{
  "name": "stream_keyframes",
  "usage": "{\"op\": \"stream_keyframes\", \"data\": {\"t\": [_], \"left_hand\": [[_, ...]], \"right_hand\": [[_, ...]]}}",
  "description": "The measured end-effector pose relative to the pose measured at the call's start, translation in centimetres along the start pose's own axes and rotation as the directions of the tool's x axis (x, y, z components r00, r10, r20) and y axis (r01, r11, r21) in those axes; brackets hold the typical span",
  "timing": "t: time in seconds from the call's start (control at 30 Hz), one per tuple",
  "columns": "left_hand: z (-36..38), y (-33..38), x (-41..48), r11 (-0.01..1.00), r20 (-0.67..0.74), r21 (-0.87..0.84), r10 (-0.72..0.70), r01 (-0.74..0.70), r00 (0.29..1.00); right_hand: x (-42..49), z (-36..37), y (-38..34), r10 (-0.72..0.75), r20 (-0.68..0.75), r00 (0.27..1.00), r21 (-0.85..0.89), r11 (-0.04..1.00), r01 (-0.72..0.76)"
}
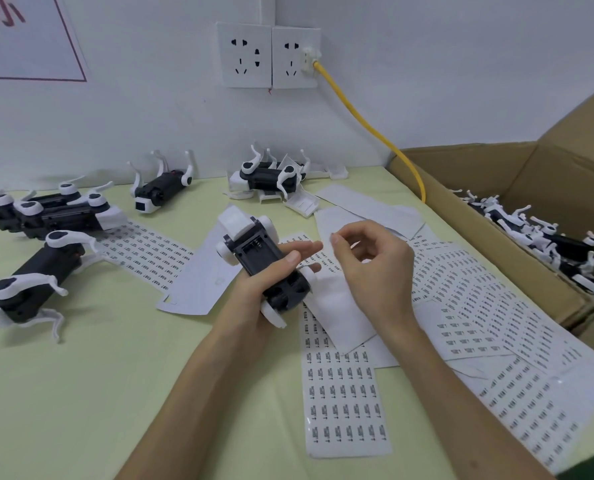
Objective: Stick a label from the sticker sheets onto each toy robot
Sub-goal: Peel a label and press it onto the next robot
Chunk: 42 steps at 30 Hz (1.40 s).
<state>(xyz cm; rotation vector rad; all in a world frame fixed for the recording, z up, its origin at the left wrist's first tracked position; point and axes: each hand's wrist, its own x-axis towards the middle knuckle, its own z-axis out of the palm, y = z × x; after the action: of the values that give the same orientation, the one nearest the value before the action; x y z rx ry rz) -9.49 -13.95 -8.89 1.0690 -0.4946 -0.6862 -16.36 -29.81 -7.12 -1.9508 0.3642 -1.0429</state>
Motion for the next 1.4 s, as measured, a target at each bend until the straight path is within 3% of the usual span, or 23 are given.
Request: {"op": "stream_keyframes", "data": {"t": [0.07,0.13,0.2,0.3,0.4,0.53,0.73,0.87,1.2,1.4], "left_hand": [[-0.2,-0.2,0.2,1.000,-0.054,-0.010,0.009,-0.010,0.998],[-0.3,-0.3,0.4,0.999,-0.142,-0.043,0.021,-0.028,0.990],[-0.3,-0.3,0.6,0.994,-0.192,-0.097,0.026,-0.045,0.981],[-0.1,-0.3,0.7,0.980,-0.250,-0.196,-0.005,-0.046,0.968],[0.7,-0.2,0.3,0.952,-0.239,-0.303,-0.046,-0.030,0.970],[1.4,0.3,-0.1,0.886,-0.170,-0.463,-0.057,-0.029,0.984],[1.5,1.0,-0.2,0.960,-0.244,-0.273,-0.008,-0.060,0.970],[1.9,0.9,-0.3,0.968,-0.249,-0.244,-0.001,-0.062,0.968],[1.2,0.9,0.2,0.822,-0.114,-0.570,-0.094,0.012,0.989],[2.1,-0.3,0.2,0.834,-0.234,-0.550,-0.113,-0.036,0.966]], "right_hand": [[0.3,-0.5,-0.3,0.029,-0.057,0.998,0.081,0.996,-0.025],[0.6,-0.9,-0.5,0.073,-0.010,0.997,0.193,0.979,-0.069],[0.5,-0.9,-0.8,0.078,0.134,0.988,0.256,0.960,-0.110],[-0.6,0.0,-0.8,0.002,0.369,0.930,0.208,0.974,-0.085],[-1.9,1.4,-0.7,-0.050,0.460,0.886,0.156,0.987,-0.025],[-2.4,2.0,-1.1,-0.014,0.419,0.908,0.130,0.991,-0.044],[-1.4,1.3,-1.7,0.074,0.314,0.946,0.290,0.942,-0.170],[-1.2,1.2,-1.8,0.115,0.299,0.947,0.346,0.912,-0.220],[-0.3,1.3,-1.5,0.280,0.321,0.905,0.549,0.724,-0.418],[0.3,0.7,-1.2,0.258,0.345,0.902,0.529,0.740,-0.415]]}}
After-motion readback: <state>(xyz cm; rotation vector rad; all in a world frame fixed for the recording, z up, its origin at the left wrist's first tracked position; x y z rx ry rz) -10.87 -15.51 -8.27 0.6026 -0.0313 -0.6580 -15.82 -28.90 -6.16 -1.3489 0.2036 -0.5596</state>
